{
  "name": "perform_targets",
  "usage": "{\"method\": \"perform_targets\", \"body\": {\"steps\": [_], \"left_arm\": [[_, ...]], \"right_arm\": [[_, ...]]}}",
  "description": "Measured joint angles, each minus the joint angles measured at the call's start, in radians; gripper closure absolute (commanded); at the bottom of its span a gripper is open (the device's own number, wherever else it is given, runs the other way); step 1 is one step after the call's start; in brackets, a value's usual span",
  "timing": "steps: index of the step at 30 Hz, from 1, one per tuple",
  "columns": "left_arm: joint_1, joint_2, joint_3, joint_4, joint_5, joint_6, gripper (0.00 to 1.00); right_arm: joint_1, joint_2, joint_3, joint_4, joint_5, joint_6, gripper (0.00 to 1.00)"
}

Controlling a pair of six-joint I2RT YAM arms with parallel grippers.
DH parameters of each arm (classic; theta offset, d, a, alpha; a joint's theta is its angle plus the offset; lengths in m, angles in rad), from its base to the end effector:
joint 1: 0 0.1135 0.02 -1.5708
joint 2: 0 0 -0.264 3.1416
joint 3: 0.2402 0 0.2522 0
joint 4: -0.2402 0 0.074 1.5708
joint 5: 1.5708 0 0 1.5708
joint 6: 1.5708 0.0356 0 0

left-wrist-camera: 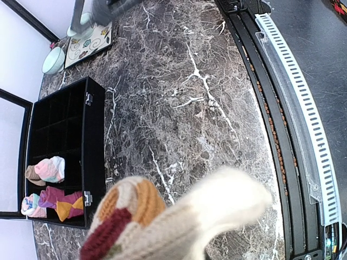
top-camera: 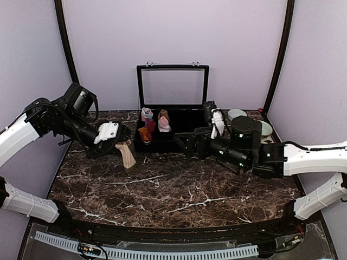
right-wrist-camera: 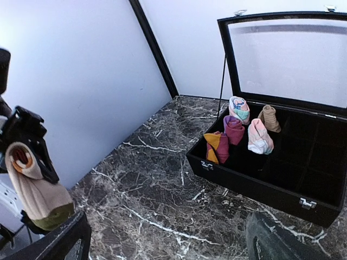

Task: Roll the socks
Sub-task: Roll the sock, then pass from the left arm to the right

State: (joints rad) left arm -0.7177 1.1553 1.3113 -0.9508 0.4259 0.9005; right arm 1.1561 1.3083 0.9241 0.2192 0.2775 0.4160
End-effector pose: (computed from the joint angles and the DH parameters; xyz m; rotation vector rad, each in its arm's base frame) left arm 0.1565 -0.1562 0.3764 1.8076 1.4426 -0.4101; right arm 0.1330 0.2778 0.3145 -0.4540 1.7612 0.9045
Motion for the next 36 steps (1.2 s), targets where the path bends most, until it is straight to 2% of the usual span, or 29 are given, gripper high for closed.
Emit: {"method": "perform_targets", "body": {"steps": [3, 6, 14, 16, 20, 26, 30, 36], "left_arm": [[0.0, 0.001, -0.008, 0.005, -0.001, -0.011, 1.0], [0.0, 0.009, -0.013, 0.005, 0.001, -0.021, 1.0], [0.0, 0.04, -0.059, 0.023, 0.029, -0.04, 1.0], [0.0, 0.047, -0.06, 0.029, 0.035, -0.04, 1.0], [0.001, 0.048, -0.064, 0.039, 0.036, -0.033, 1.0], [0.002, 0.048, -0.089, 0.047, 0.033, -0.017, 1.0], [0.002, 0.047, -0.09, 0.047, 0.028, -0.009, 1.0], [0.002, 0.037, -0.089, 0.048, 0.028, -0.003, 1.0]], "right_arm": [[-0.018, -0.054, -0.056, 0.08, 0.007, 0.047, 0.18], [-0.018, 0.002, -0.002, 0.103, -0.045, 0.043, 0.23], [-0.019, 0.283, 0.176, 0.195, -0.418, 0.049, 0.41], [-0.022, 0.372, 0.229, 0.233, -0.53, 0.074, 0.4], [-0.031, 0.444, 0.263, 0.305, -0.645, 0.124, 0.39], [-0.046, 0.485, 0.267, 0.411, -0.788, 0.207, 0.44], [-0.061, 0.463, 0.264, 0.359, -0.8, 0.187, 0.44], [-0.117, 0.32, 0.163, 0.309, -0.774, 0.166, 0.4]]}}
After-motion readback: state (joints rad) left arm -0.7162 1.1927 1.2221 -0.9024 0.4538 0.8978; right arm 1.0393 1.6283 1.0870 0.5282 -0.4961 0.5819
